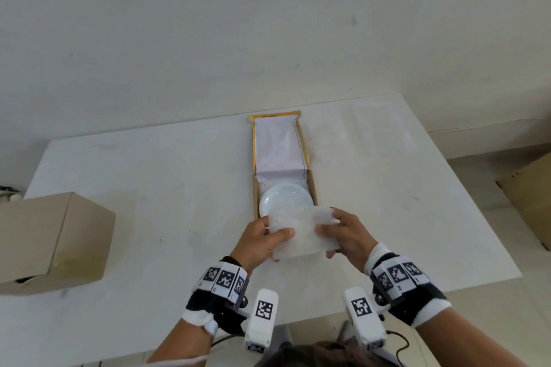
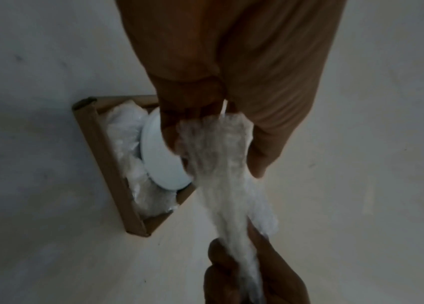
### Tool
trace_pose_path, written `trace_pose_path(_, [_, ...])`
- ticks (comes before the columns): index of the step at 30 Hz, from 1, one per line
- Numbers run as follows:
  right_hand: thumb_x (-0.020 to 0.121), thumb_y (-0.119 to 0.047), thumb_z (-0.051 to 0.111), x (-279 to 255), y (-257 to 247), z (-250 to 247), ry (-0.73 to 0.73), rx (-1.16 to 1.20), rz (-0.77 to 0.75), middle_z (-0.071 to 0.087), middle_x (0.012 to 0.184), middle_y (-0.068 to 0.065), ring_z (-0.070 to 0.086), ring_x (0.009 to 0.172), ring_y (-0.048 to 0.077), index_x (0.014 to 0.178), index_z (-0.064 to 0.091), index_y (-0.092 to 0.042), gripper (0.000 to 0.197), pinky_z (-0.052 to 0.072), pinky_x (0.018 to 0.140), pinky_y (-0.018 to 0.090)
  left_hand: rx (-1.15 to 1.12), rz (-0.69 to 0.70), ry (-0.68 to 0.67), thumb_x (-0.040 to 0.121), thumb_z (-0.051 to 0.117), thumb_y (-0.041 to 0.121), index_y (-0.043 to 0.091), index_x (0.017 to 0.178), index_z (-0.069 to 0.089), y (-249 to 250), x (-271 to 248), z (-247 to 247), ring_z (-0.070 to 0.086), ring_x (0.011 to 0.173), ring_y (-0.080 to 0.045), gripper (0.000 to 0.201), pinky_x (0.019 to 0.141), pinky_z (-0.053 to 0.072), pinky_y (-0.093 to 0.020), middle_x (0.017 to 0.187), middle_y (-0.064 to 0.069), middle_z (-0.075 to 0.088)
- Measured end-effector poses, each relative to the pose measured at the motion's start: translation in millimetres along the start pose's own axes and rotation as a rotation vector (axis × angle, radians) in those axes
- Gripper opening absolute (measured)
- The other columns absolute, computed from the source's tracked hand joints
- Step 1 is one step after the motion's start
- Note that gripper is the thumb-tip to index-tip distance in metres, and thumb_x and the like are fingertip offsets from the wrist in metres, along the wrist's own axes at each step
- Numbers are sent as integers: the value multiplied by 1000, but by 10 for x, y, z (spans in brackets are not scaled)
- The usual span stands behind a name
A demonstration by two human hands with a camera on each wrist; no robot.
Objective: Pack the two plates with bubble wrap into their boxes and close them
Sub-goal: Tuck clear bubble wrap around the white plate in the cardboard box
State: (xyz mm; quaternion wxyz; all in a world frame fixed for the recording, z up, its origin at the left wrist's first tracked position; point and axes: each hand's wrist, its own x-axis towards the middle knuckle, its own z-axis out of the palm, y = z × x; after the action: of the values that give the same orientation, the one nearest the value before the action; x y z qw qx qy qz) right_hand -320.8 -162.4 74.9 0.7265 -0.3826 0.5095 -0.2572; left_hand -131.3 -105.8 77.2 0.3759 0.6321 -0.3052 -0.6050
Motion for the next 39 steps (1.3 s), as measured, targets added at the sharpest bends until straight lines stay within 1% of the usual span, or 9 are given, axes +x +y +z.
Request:
trace_pose_path(5, [83, 11, 58, 35, 22, 117, -17, -4, -37, 56, 69, 11, 54, 50, 22, 82, 60, -4, 15, 45, 40, 25, -37, -60, -14, 87, 61, 5, -1, 102, 61, -17, 52, -118, 61, 51, -28, 16, 42, 43, -25, 77, -18, 66])
trace_pose_path(10, [80, 13, 60, 96, 16, 65, -59, 24, -24, 55, 67, 9, 54, 47, 20, 77, 58, -4, 18, 45, 41, 25, -137, -83, 17, 83, 58, -4, 1, 96, 62, 62, 89, -106, 55, 41, -25, 14, 37, 39, -22, 65, -13, 63])
trace_pose_path(19, [79, 24, 40, 216, -83, -105, -139, -135, -57, 55, 61, 4, 51, 49, 17, 68, 61, -2, 35, 46, 44, 25, -46, -26, 47, 82, 54, -9, 11, 79, 72, 137, 71, -20, 56, 51, -25, 27, 52, 41, -28, 67, -15, 62])
trace_pose_path(22, [73, 21, 47, 235, -100, -190, -161, -187, -66, 58, 62, 5, 53, 50, 15, 64, 64, -4, 31, 45, 46, 26, -58, -48, 87, 83, 42, -7, 2, 82, 72, 195, 28, 85, 54, 56, -27, 31, 45, 41, -24, 76, -20, 63])
trace_pose_path(25, [73, 23, 48, 288, -94, -258, -173, -205, -70, 60, 65, 7, 54, 51, 15, 61, 66, -6, 36, 45, 48, 27, -191, -112, 122, 88, 35, 10, -3, 86, 69, 252, 0, 181, 55, 56, -25, 36, 42, 39, -22, 80, -17, 65])
trace_pose_path(28, [76, 26, 44, 343, -80, -283, -166, -188, -80, 60, 65, 9, 53, 54, 18, 63, 65, -4, 39, 44, 49, 26, -140, -154, 178, 92, 47, 28, 0, 89, 70, 257, 36, 196, 55, 52, -22, 37, 43, 40, -24, 72, -10, 64])
trace_pose_path(31, [79, 25, 43, 359, -113, -231, -176, -178, -85, 61, 69, 7, 55, 61, 16, 67, 65, -5, 39, 46, 47, 22, 69, -77, 224, 78, 73, 16, 10, 93, 71, 185, 92, 153, 57, 58, -26, 17, 51, 46, -31, 70, -5, 62])
trace_pose_path(37, [73, -1, 57, 573, -367, -93, -213, -293, 24, 59, 80, 3, 52, 71, 17, 86, 66, -10, 18, 48, 54, 23, 184, 74, 434, 73, 77, 10, 19, 92, 65, 182, 367, 11, 65, 80, -22, 24, 67, 57, -33, 92, -9, 69])
trace_pose_path(39, [79, 2, 61, 687, -399, -54, -173, -319, 41, 58, 85, 7, 53, 71, 19, 88, 65, -11, 17, 49, 55, 25, 248, 100, 469, 72, 78, 13, 21, 91, 63, 179, 488, -25, 64, 84, -22, 25, 77, 55, -33, 92, -6, 68])
